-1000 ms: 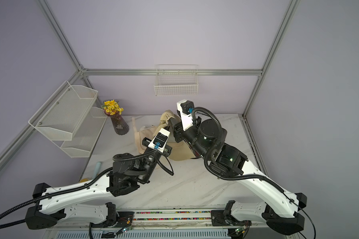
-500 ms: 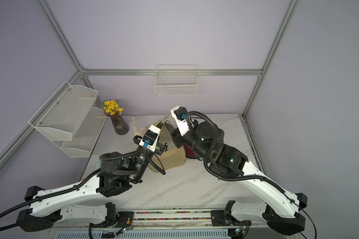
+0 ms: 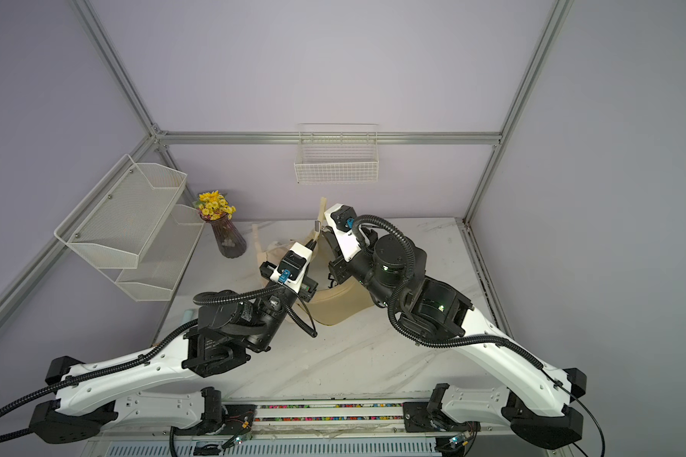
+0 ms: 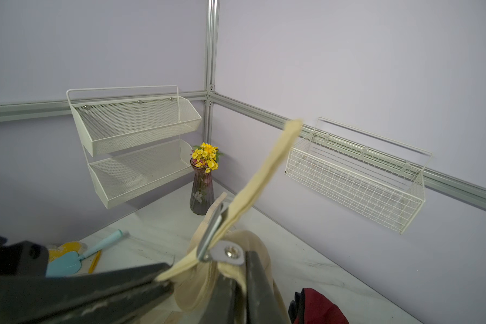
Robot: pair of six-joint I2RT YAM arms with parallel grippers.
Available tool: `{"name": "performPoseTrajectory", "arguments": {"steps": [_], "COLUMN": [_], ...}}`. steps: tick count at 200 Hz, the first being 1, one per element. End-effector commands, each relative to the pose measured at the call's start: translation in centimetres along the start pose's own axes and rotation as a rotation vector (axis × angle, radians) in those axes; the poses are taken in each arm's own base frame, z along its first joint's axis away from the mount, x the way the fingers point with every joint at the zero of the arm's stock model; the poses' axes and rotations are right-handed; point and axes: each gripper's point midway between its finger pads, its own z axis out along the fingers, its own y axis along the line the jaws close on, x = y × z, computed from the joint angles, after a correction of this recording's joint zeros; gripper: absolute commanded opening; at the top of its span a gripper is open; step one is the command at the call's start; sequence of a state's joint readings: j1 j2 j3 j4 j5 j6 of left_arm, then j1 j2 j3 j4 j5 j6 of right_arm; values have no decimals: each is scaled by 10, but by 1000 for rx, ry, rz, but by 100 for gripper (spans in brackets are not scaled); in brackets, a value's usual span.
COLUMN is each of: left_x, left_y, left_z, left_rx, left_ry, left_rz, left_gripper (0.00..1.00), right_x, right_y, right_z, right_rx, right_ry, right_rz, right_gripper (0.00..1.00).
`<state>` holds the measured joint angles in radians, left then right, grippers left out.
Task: Open the adjustable buckle of the baseball cap
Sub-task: Pull the adjustable strap on the baseball cap.
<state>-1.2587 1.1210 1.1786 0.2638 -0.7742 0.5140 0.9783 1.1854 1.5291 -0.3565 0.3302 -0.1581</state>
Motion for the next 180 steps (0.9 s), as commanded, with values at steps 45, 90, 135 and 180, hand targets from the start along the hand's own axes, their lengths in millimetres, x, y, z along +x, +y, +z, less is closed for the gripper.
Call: {"name": "performPoseTrajectory", "arguments": {"steps": [45, 90, 135, 180], "left_x": [24, 52, 57, 82], "left_y": [0, 7, 77, 120], "left_z": [-20, -33, -43, -31], "left_rx": [62, 27, -224, -319], "left_ry": [55, 107, 135, 198], "left_rz": [-109, -128, -136, -156], "left_gripper": [0, 0, 0, 0], "right_x": [-52, -69, -38, 31], "right_y": [-21, -33, -14, 3], "right_z": [-8, -1, 33, 92], "right_rx": [95, 172, 138, 56], "right_ry": [-142, -161, -86, 47], "right_rz": [31, -28, -42, 6], "right_gripper": [9, 9, 10, 9]}}
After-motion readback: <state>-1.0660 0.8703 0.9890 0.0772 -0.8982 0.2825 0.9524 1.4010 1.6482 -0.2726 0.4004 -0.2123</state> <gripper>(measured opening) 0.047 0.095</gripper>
